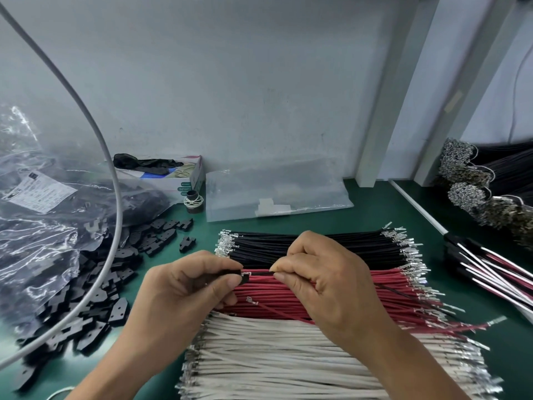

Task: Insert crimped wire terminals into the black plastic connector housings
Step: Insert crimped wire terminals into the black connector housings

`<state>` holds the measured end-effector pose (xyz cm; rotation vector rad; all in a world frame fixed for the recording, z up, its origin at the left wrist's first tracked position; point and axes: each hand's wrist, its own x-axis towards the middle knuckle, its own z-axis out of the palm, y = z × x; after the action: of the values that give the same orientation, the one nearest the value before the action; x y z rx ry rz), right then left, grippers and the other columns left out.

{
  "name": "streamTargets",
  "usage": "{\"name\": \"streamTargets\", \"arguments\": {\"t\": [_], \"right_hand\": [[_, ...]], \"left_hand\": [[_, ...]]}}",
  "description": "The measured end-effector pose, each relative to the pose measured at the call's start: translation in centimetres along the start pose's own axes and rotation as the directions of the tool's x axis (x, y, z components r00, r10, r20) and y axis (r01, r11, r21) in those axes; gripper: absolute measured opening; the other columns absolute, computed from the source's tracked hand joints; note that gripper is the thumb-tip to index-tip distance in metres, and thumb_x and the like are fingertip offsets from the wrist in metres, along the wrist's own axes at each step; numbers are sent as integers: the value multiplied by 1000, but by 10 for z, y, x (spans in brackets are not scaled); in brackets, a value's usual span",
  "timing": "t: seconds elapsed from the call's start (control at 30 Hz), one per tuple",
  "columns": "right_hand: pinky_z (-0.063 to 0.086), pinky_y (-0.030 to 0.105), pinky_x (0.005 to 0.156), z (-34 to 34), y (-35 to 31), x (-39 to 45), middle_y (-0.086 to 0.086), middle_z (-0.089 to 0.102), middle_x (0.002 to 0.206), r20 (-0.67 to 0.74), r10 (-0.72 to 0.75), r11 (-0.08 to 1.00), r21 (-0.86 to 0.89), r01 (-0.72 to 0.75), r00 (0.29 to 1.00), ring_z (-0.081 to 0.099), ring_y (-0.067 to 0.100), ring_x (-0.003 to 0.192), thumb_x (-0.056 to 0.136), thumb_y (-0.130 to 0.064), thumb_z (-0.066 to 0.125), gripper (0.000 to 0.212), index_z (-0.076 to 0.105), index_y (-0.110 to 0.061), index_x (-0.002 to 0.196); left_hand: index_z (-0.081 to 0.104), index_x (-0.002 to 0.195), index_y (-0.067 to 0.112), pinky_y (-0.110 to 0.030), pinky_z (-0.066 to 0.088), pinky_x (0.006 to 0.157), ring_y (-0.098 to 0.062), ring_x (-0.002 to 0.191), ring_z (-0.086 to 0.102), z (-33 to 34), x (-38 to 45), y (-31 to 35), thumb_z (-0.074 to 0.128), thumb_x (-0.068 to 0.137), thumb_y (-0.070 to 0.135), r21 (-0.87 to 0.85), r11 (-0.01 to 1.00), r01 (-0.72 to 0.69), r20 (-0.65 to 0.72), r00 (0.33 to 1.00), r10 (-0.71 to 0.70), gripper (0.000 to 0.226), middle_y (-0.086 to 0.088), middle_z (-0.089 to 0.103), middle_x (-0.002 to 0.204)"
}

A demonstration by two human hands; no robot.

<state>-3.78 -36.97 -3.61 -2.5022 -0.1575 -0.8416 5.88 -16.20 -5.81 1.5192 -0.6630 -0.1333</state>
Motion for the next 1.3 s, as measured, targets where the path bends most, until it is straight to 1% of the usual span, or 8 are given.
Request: {"name": "streamTargets", "arguments": {"t": [0.1,0.17,0.27,0.43,0.83,1.0,1.2,1.3], "right_hand": [[50,26,63,3,-2,1,-14,57,84,-23,-5,1000,-17,5,1000,56,6,76,93,-31,66,15,78,-22,91],[45,19,66,5,-3,0,-15,57,84,-8,36,997,62,-35,999,55,4,76,92,-31,65,16,78,-22,92],[39,12,70,10,-6,-2,-16,56,87,41,62,987,144,-68,997,56,2,79,93,-31,64,16,77,-22,93],[45,18,70,11,-3,-3,-16,58,88,25,70,994,78,-71,997,58,3,83,93,-35,65,13,75,-27,92],[45,23,65,16,-9,-4,-16,52,86,-5,-34,999,-4,34,999,51,3,77,97,-33,62,15,70,-24,87],[45,21,65,16,-9,-4,-16,52,87,-4,-55,998,-37,54,999,51,2,78,98,-31,62,15,69,-23,88],[40,16,66,17,-9,-4,-16,50,85,-7,-31,999,-8,31,999,49,1,76,98,-30,62,15,69,-22,87],[40,18,66,18,-9,-4,-15,51,85,-12,-30,1000,-1,30,999,49,1,76,97,-29,63,16,70,-21,86]], "left_hand": [[83,93,25,-28,61,63,-26,63,72,1,1,0,88,77,36,50,997,-50,-4,999,50,20,-12,74,79],[83,96,21,-25,60,62,-23,62,71,0,0,2,87,76,42,9,1000,-28,26,999,28,29,-13,73,78],[83,96,16,-23,58,61,-21,60,70,0,-1,1,87,74,33,-49,999,21,34,999,-20,29,-15,74,72],[84,91,18,-20,58,59,-19,58,70,2,-1,1,86,66,19,-24,998,56,27,998,-55,24,-18,74,69],[83,90,15,-22,58,60,-21,58,70,2,-2,3,84,70,13,14,1000,19,41,999,-20,20,-17,72,69],[83,88,21,-23,59,62,-22,60,72,3,-2,2,84,69,25,57,998,8,41,999,-11,19,-15,73,70],[83,91,19,-32,64,65,-28,64,74,1,-3,-2,85,73,14,70,998,-1,38,999,-2,19,-15,75,77],[83,91,19,-29,63,64,-27,62,73,1,-3,-1,85,72,15,82,997,-13,45,999,10,19,-14,75,76]]}}
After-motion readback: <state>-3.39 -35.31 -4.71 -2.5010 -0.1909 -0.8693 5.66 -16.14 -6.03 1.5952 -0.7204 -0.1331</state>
